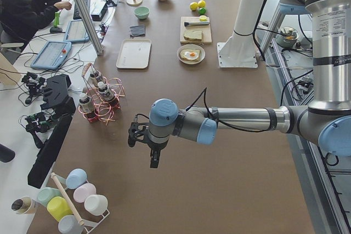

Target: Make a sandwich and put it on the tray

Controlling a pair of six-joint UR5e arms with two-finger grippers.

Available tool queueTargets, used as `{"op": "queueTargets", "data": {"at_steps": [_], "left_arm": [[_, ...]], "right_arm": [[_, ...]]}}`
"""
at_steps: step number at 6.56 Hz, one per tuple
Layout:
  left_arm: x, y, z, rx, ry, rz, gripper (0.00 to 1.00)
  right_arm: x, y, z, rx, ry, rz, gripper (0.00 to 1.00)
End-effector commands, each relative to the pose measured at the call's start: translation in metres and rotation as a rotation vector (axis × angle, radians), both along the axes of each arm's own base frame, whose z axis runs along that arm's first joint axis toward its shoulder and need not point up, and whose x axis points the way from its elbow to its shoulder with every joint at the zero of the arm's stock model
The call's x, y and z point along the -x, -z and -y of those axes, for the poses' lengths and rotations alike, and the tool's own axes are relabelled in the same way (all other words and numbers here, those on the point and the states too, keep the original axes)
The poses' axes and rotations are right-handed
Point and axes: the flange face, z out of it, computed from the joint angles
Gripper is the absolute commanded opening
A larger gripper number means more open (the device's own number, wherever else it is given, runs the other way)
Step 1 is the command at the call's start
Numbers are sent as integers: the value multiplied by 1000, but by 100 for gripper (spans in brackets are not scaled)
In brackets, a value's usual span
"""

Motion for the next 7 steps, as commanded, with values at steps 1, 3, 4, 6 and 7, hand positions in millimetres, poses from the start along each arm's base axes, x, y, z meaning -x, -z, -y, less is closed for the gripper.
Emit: {"op": "queueTargets", "data": {"at_steps": [1, 3, 4, 6, 7], "left_arm": [[0, -2, -3, -5, -5, 0, 98], [0, -2, -3, -5, -4, -1, 98], [0, -1, -3, -8, -6, -3, 98], [0, 1, -3, -17, -4, -2, 98], [0, 1, -3, -24, -3, -3, 98]], "right_arm": [[0, -2, 0, 3, 1, 0, 100], [0, -7, -5, 12, 1, 2, 100], [0, -8, -7, 15, 1, 4, 100], [0, -12, -13, 22, 4, 4, 100], [0, -12, -13, 21, 4, 4, 100]]}}
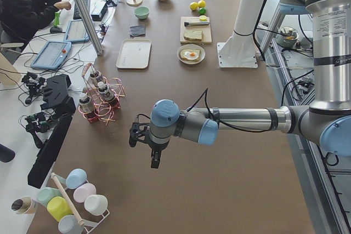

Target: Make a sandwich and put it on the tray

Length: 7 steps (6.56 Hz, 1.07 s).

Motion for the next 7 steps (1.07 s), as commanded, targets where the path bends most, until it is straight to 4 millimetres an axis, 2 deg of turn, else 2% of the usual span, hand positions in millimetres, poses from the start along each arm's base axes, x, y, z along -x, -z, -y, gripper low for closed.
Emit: {"op": "queueTargets", "data": {"at_steps": [1, 7], "left_arm": [[-1, 1, 0, -8, -1, 0, 98], [-3, 10, 1, -22, -10, -31, 98]], "right_arm": [[1, -1, -2, 1, 2, 0, 100], [1, 5, -1, -11, 2, 1, 100]]}}
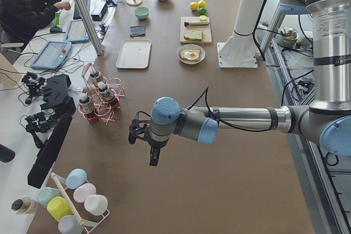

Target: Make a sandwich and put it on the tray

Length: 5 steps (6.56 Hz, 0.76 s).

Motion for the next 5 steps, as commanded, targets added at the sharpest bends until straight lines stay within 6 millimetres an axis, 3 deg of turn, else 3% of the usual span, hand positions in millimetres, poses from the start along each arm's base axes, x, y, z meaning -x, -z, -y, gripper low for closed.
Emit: {"op": "queueTargets", "data": {"at_steps": [1, 4, 5], "left_arm": [[-2, 3, 0, -3, -6, -20, 98], [-3, 7, 5, -10, -7, -21, 98], [-7, 16, 10, -43, -15, -21, 98]], "right_arm": [[0, 5, 1, -12, 0, 0, 100], [0, 24, 7, -48, -2, -2, 100], [1, 39, 16, -80, 1, -4, 100]]}}
